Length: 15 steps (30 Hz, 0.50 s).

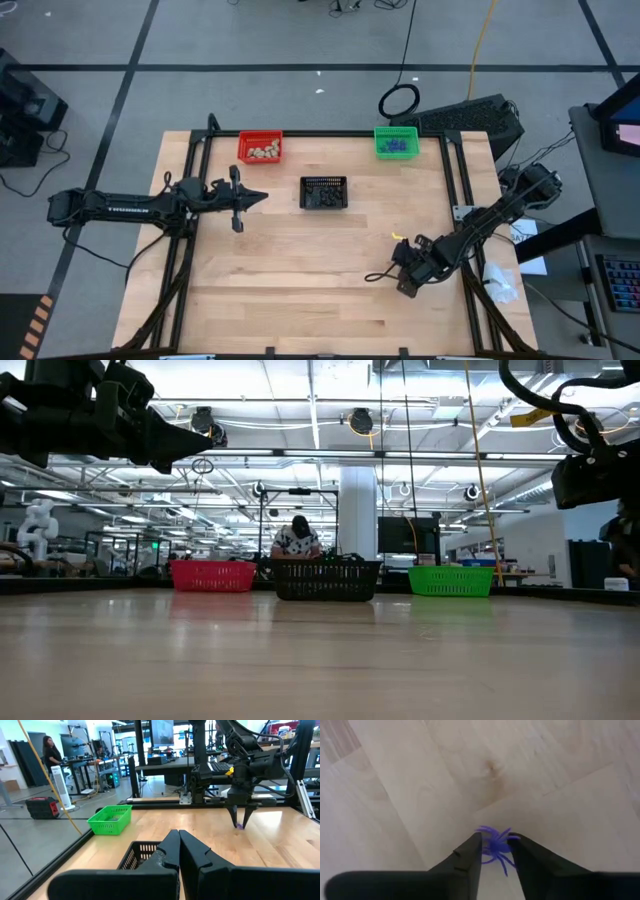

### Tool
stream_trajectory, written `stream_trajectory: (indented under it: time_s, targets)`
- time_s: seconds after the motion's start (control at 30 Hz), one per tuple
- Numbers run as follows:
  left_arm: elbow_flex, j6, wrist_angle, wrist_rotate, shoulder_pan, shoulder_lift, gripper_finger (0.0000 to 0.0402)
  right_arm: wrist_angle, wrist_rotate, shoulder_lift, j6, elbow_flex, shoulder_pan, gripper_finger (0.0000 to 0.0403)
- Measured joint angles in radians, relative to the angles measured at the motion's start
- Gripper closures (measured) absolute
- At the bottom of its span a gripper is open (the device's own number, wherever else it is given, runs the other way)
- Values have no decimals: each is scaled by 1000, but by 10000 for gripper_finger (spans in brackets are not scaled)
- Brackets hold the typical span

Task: Sort Halloween decoration
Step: Put the violet spider toy into the green bin

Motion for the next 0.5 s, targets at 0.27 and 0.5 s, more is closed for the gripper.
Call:
stream_trajectory:
  time_s: [0.27, 0.5]
  targets:
    - [0, 0, 0, 0, 0, 0, 402, 2, -5, -11, -7, -2, 0, 375]
    - [0, 1, 0, 0, 0, 0, 402, 10, -12, -63, -22, -3, -15, 394]
